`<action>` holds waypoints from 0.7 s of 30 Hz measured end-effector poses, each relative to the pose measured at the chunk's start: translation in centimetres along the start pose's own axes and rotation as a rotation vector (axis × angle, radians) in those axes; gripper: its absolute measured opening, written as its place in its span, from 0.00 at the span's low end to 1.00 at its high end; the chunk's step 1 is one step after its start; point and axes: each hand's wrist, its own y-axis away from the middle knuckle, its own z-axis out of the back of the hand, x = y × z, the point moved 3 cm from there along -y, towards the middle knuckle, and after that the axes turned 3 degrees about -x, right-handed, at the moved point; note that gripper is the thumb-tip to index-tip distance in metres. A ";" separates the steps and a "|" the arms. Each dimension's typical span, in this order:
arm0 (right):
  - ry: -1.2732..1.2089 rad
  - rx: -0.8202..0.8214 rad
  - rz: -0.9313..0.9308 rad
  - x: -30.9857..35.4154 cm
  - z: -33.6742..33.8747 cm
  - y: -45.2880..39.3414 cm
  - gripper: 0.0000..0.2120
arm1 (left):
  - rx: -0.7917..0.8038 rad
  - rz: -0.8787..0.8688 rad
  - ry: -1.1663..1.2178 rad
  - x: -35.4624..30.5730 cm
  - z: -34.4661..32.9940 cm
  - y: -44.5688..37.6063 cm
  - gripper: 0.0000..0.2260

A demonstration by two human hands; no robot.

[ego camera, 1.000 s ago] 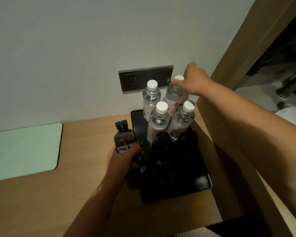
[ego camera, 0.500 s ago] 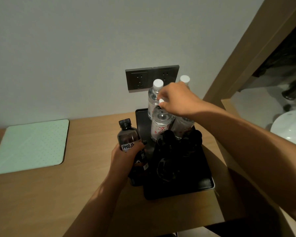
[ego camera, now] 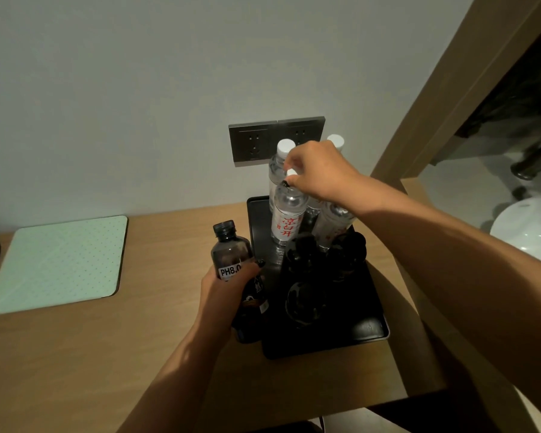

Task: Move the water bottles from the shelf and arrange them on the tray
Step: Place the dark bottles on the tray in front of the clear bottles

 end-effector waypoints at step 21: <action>-0.149 -0.160 -0.065 -0.7 -1.9 2.0 0.13 | 0.069 -0.007 0.108 -3.1 -2.1 -2.5 0.19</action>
